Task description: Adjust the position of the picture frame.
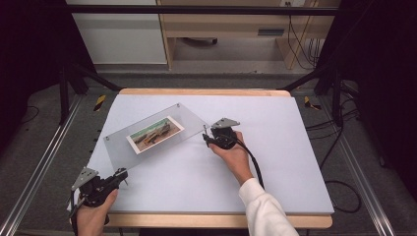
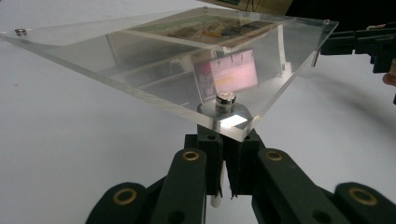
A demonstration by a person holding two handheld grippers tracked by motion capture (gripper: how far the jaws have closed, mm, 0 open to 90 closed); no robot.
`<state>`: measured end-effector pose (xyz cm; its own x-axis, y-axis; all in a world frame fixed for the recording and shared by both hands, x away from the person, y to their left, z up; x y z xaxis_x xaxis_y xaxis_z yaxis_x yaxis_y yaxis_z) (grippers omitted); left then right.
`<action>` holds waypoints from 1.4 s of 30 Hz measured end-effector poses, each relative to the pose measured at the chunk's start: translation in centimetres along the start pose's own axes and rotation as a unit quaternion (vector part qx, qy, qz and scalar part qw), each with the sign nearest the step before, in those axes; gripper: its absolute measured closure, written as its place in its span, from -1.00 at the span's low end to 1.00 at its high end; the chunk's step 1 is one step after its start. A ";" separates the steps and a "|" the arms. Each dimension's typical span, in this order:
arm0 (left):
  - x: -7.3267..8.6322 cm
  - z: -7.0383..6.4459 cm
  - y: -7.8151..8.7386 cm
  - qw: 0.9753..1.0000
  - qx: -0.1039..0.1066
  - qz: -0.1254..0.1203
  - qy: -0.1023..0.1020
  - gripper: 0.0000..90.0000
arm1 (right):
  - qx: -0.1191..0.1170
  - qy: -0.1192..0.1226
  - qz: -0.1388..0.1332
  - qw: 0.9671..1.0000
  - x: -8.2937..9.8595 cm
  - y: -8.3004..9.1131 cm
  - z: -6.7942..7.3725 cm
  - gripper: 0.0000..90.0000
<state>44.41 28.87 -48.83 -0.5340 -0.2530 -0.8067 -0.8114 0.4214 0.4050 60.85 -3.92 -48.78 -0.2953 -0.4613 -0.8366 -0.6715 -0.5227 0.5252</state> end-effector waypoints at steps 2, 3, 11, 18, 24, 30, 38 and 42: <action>0.0 0.0 0.0 1.000 0.002 -0.001 0.001 0.87 | -0.004 -0.008 -0.007 1.000 -0.2 -0.4 -0.2 0.37; 0.0 -0.1 0.0 1.000 0.003 -0.002 0.001 0.87 | -0.008 -0.013 -0.008 1.000 -0.2 -0.7 -0.2 0.38; -0.1 -0.1 0.1 1.000 0.006 -0.002 0.004 0.87 | -0.022 -0.026 -0.027 0.999 -1.0 -1.9 -0.3 0.58; -0.1 -0.1 0.1 1.000 0.005 -0.002 0.004 0.87 | -0.024 -0.038 -0.037 0.998 -1.0 -2.3 -0.3 0.75; -0.1 -0.1 0.0 1.000 0.005 -0.002 0.003 0.87 | -0.026 -0.039 -0.041 0.998 -1.2 -2.4 -0.4 0.82; 0.0 -0.1 0.0 1.000 0.004 -0.002 0.002 0.87 | -0.024 -0.037 -0.042 0.998 -1.3 -2.5 -0.3 0.79; 0.0 -0.1 0.0 1.000 0.001 -0.002 -0.003 0.87 | -0.024 -0.040 -0.038 0.998 -1.4 -2.6 -0.3 0.86; -0.1 -0.2 0.0 1.000 -0.005 -0.003 -0.011 0.86 | -0.023 -0.038 -0.032 0.998 -1.4 -2.5 -0.2 0.86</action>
Point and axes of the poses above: each handheld gripper's, and its own axes: y roughly backward along the jaws, x roughly out of its underside, z roughly to its left, the point moved 6 cm from there along -y, roughly forward along the jaws, and after that the axes turned 11 degrees about y, right-handed, at the moved point
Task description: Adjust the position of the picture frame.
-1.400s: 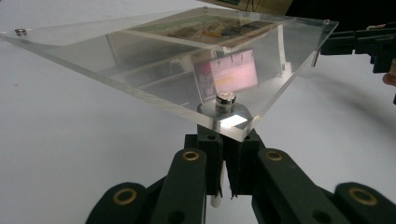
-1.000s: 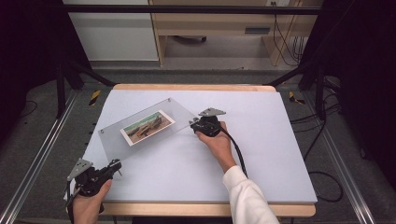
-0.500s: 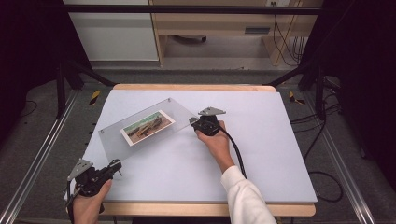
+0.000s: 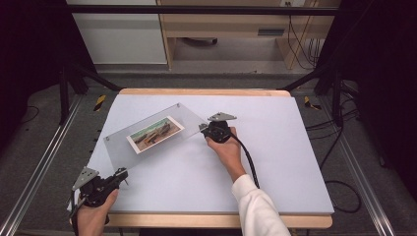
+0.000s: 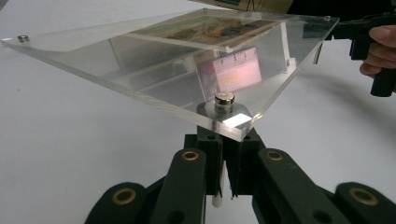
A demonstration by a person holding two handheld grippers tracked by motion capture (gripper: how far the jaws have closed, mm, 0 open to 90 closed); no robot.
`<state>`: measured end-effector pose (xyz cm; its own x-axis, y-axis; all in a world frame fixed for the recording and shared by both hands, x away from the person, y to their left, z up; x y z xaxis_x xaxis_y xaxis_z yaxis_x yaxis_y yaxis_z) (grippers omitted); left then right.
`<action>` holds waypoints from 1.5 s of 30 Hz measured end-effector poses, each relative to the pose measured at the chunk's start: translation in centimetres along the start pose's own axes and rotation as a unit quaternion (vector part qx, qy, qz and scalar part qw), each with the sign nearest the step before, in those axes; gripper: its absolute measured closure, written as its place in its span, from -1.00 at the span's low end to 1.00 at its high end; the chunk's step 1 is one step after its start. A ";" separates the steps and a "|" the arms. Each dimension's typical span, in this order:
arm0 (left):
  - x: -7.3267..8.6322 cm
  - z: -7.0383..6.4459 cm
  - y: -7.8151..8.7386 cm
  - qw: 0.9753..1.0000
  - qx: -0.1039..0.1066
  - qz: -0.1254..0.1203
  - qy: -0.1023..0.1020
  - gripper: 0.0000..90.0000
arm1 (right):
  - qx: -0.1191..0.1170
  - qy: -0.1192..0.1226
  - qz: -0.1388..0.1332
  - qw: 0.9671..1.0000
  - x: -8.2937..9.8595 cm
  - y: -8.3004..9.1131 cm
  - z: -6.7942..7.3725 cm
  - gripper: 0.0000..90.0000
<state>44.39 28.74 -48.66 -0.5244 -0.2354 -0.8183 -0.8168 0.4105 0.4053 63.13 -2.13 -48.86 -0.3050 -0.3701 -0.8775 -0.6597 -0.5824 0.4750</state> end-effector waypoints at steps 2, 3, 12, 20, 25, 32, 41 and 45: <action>-0.1 0.0 0.0 1.000 -0.003 -0.002 -0.005 0.85 | 0.000 0.000 0.001 1.000 -0.1 0.0 0.0 0.86; -0.1 0.0 0.0 1.000 -0.005 -0.003 -0.007 0.82 | 0.000 -0.002 0.002 1.000 -0.1 0.0 0.1 0.86; -0.6 0.4 0.0 1.000 -0.012 -0.018 0.004 0.87 | -0.002 0.005 0.002 1.000 -0.4 0.0 0.3 0.87; -2.1 0.1 0.7 0.999 -0.022 -0.044 -0.013 0.85 | 0.007 0.022 -0.005 1.000 -1.9 0.7 0.6 0.89; -3.3 -0.6 1.5 0.998 -0.023 -0.058 -0.022 0.82 | 0.005 0.024 -0.016 1.000 -3.2 1.8 0.7 0.89; -4.8 -2.1 1.5 0.998 -0.011 -0.064 -0.027 0.82 | 0.017 0.018 -0.016 1.000 -4.0 3.9 0.0 0.89; -7.1 -5.7 0.5 0.995 0.026 -0.068 -0.062 0.81 | 0.056 0.005 -0.037 0.998 -4.5 8.8 -2.1 0.89; -7.5 -7.4 -0.5 0.994 0.044 -0.066 -0.073 0.81 | 0.076 -0.003 -0.042 0.996 -4.0 11.5 -3.0 0.89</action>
Point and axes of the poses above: each handheld gripper's, and its own axes: y roughly backward along the jaws, x roughly out of its underside, z roughly to its left, the point moved 6 cm from there along -y, roughly forward along the jaws, and after that the axes turned 11 degrees about y, right-handed, at the moved point
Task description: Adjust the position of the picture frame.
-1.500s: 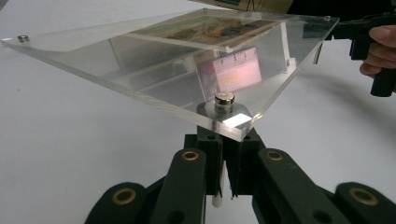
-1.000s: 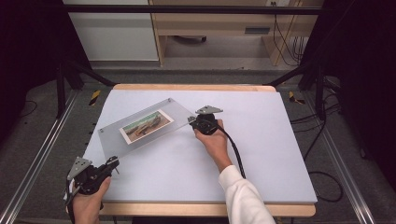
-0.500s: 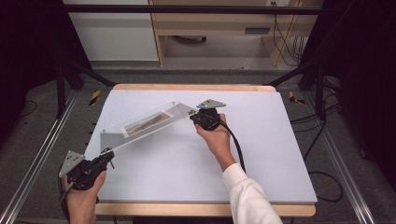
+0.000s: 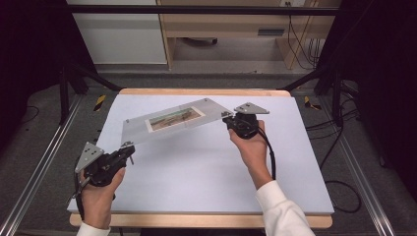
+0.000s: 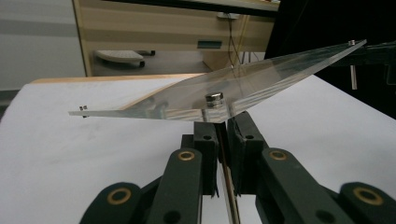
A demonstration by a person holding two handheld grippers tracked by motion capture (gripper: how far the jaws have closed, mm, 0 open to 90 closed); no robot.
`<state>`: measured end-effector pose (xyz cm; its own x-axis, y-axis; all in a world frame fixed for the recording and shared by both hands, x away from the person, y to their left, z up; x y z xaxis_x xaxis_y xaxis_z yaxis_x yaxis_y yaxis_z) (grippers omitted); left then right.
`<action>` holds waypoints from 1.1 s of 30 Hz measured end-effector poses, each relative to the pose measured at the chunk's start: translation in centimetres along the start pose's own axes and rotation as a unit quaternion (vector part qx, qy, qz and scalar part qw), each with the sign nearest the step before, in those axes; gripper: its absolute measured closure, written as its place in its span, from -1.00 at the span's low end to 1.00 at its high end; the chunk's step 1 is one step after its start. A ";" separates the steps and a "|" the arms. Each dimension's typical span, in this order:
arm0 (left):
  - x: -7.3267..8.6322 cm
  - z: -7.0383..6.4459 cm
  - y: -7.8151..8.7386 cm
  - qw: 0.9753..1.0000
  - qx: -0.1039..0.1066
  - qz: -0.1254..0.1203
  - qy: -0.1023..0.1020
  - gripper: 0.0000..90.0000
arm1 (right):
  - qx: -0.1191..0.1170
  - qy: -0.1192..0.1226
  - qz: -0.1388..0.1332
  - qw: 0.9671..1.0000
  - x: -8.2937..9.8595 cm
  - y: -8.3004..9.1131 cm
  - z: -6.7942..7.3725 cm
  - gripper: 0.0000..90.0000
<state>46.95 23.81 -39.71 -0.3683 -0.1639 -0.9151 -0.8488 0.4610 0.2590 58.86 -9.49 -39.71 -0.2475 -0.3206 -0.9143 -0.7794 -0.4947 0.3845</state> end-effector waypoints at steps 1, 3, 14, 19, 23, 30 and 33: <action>-0.1 -0.4 -0.3 1.000 0.005 0.001 -0.002 0.81 | 0.009 -0.005 -0.002 1.000 0.3 1.2 -0.7 0.89; -0.3 -1.1 -1.0 1.000 0.016 0.002 -0.005 0.81 | 0.014 -0.009 -0.003 1.000 0.5 1.7 -1.0 0.89; -0.4 -4.3 -4.4 0.997 0.061 0.011 -0.035 0.81 | 0.059 -0.036 -0.011 0.998 3.2 6.0 -4.2 0.88; -0.3 -5.1 -5.2 0.996 0.074 0.018 -0.046 0.81 | 0.071 -0.047 -0.011 0.996 4.2 7.2 -4.9 0.88; -0.4 -5.4 -5.7 0.995 0.084 0.023 -0.056 0.80 | 0.079 -0.056 -0.010 0.995 5.0 7.9 -5.0 0.88; -0.3 -5.8 -6.3 0.991 0.110 0.032 -0.065 0.80 | 0.096 -0.071 -0.009 0.993 6.2 8.9 -5.0 0.88; -0.1 -5.8 -6.6 0.990 0.115 0.038 -0.066 0.80 | 0.102 -0.074 -0.006 0.992 6.7 9.3 -4.9 0.88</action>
Point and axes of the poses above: each handheld gripper's, and its own axes: y roughly backward along the jaws, x roughly out of its underside, z roughly to its left, the point moved 6 cm from there along -y, roughly forward along the jaws, and after that the axes turned 11 degrees about y, right-handed, at the moved point
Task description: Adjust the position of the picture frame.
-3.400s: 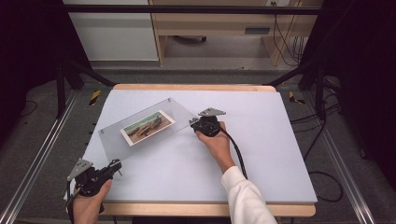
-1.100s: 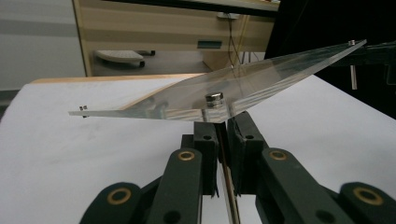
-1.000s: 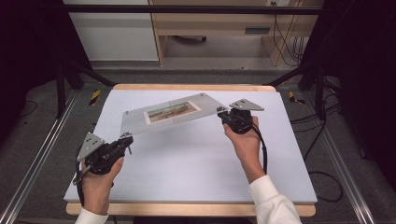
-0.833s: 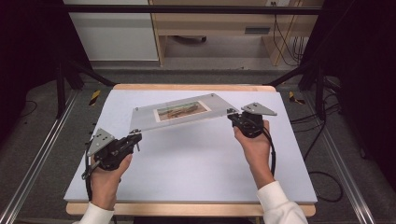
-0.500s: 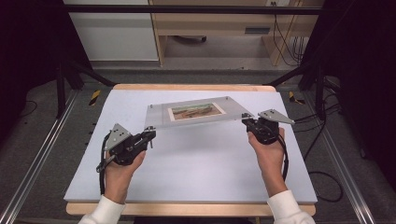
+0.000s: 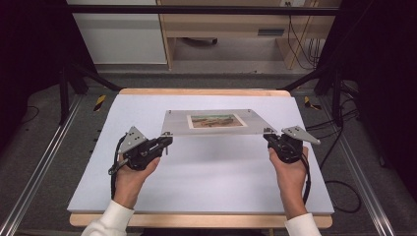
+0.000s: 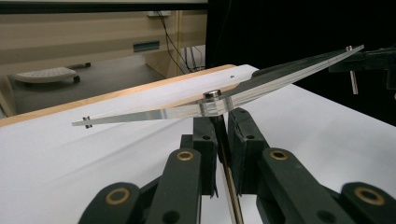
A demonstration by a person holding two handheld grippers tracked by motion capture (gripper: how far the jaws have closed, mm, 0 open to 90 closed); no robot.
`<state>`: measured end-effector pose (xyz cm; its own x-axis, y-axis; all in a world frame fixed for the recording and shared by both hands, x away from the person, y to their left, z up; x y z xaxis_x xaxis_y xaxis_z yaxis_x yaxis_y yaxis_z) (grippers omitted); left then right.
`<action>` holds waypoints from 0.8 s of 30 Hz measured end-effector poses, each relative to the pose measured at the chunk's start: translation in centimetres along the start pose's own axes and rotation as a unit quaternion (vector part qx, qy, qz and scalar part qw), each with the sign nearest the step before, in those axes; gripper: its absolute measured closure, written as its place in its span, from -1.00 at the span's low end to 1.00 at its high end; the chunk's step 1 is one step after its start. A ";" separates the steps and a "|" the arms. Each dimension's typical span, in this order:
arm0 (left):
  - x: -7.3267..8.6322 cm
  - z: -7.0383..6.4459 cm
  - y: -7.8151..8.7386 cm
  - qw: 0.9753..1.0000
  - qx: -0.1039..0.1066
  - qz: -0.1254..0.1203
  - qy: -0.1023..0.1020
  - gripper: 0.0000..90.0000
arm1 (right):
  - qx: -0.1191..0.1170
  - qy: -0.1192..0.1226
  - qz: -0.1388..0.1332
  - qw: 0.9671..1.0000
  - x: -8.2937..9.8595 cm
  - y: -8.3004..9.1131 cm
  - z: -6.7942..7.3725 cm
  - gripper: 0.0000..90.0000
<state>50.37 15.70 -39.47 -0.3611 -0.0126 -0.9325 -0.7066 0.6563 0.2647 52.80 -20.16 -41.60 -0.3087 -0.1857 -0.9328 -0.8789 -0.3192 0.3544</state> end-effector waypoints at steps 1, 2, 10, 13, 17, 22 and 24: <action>0.0 0.0 -0.1 1.000 0.000 0.002 -0.002 0.80 | 0.001 -0.001 -0.001 1.000 0.1 0.1 0.0 0.88; 0.1 0.0 -0.2 1.000 0.002 0.004 0.000 0.80 | 0.001 -0.003 -0.001 1.000 0.3 0.2 0.0 0.88; 0.4 0.5 -0.8 1.000 -0.002 0.013 0.003 0.80 | 0.014 -0.012 0.002 1.000 1.4 0.7 0.3 0.87; 0.4 0.7 -0.8 1.000 -0.002 0.013 0.004 0.80 | 0.015 -0.015 0.002 1.000 1.5 0.8 0.5 0.87; 0.7 1.2 -0.8 1.000 -0.007 0.012 0.007 0.80 | 0.015 -0.009 -0.002 1.000 1.6 0.9 0.9 0.86; 1.6 2.0 -0.8 1.000 -0.011 0.017 0.015 0.80 | 0.015 0.002 0.009 1.000 2.1 0.7 1.6 0.85; 2.3 2.4 -0.7 0.999 -0.016 0.021 0.020 0.80 | 0.014 0.005 0.016 1.000 2.5 0.5 2.0 0.84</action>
<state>51.51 17.08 -42.36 -0.4142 -0.0172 -0.9100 -0.7095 0.6323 0.3110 50.82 -18.92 -43.88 -0.3326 -0.2052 -0.9205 -0.8790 -0.2862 0.3814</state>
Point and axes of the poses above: each handheld gripper's, and its own axes: y roughly backward along the jaws, x roughly out of its underside, z roughly to its left, the point moved 6 cm from there along -y, roughly forward along the jaws, and after that the axes turned 11 degrees about y, right-handed, at the moved point
